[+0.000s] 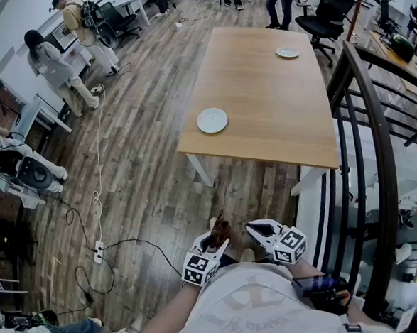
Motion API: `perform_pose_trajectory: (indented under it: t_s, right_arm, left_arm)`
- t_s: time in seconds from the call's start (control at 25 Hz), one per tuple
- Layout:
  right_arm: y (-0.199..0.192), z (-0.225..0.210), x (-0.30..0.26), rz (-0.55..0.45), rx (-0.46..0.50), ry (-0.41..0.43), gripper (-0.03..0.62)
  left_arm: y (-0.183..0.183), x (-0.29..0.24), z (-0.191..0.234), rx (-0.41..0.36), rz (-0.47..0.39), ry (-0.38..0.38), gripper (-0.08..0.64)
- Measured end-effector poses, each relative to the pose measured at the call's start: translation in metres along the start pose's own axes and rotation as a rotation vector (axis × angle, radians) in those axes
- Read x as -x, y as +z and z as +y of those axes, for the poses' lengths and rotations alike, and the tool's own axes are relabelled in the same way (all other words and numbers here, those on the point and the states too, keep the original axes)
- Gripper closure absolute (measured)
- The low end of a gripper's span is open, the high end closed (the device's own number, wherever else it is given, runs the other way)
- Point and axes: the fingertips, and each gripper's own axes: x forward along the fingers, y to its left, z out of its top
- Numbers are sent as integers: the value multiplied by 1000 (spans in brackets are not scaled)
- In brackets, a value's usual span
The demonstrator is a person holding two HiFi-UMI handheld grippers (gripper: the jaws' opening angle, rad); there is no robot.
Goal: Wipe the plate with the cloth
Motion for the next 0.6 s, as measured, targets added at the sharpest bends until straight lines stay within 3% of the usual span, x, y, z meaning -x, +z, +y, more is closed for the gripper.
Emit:
perform_pose_trajectory:
  t_s: [0.6]
  right_arm:
    - [2,8,3,-68,-67,-18,580]
  left_arm:
    - [-8,14,5,15,-3,18,390]
